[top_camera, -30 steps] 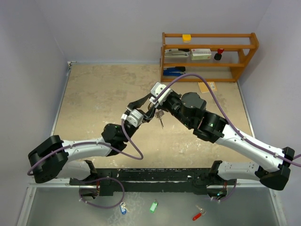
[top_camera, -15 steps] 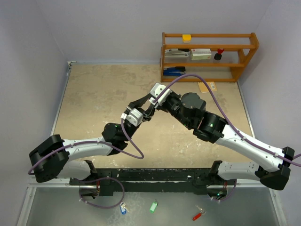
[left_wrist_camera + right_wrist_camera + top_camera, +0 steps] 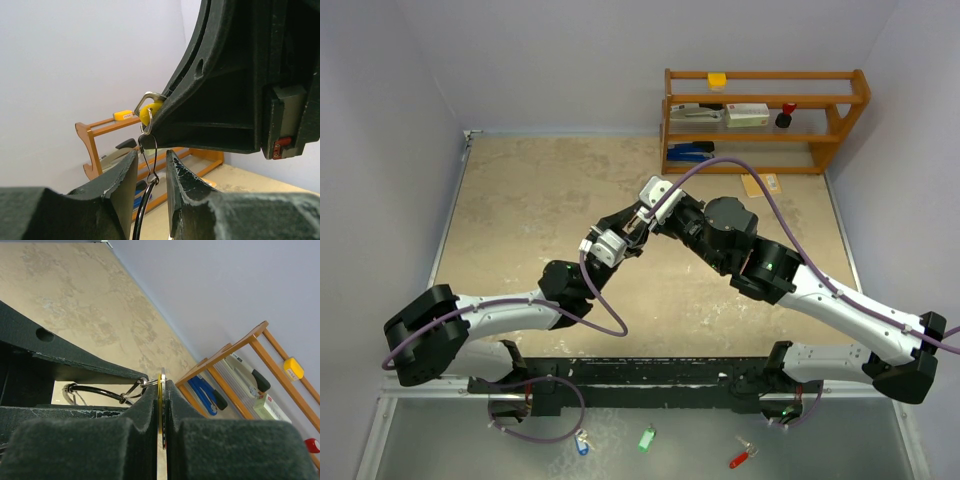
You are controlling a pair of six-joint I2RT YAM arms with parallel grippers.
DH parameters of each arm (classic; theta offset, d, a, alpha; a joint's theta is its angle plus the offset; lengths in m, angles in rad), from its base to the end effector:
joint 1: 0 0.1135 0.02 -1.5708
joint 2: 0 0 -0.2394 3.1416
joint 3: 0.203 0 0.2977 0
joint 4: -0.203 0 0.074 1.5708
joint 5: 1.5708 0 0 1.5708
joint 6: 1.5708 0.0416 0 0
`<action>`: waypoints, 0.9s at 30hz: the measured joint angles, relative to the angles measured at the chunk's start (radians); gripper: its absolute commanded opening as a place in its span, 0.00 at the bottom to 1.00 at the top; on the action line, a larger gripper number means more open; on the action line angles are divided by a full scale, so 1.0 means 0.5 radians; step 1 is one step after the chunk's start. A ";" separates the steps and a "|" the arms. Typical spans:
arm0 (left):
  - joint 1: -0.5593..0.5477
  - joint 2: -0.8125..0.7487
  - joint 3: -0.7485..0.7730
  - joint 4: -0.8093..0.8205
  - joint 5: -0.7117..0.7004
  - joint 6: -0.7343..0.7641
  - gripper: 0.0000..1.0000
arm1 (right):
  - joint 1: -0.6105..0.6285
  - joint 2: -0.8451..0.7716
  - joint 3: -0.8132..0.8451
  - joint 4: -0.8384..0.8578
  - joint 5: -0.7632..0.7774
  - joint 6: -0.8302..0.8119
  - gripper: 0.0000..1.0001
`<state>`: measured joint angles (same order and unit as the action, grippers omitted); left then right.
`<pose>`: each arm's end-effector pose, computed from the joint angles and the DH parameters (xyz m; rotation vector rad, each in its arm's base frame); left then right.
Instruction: Remove the keys from the keyring
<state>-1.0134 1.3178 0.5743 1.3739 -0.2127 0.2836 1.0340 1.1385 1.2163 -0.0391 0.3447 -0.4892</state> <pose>0.1704 -0.2567 0.2597 0.4150 0.8782 -0.5727 0.1751 0.2668 0.4178 -0.8455 1.2833 0.1694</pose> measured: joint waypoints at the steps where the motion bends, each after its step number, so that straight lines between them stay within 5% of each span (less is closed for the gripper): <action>1: 0.000 0.001 0.000 0.001 -0.001 0.000 0.25 | 0.000 0.000 0.000 0.001 -0.001 0.000 0.00; 27: 0.011 0.001 0.000 -0.019 0.001 -0.005 0.14 | 0.000 0.000 -0.020 0.060 -0.004 -0.001 0.00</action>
<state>-1.0077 1.3182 0.5743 1.3643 -0.2123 0.2810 1.0340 1.1385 1.2064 -0.0090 0.3428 -0.4896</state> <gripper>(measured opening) 0.166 0.031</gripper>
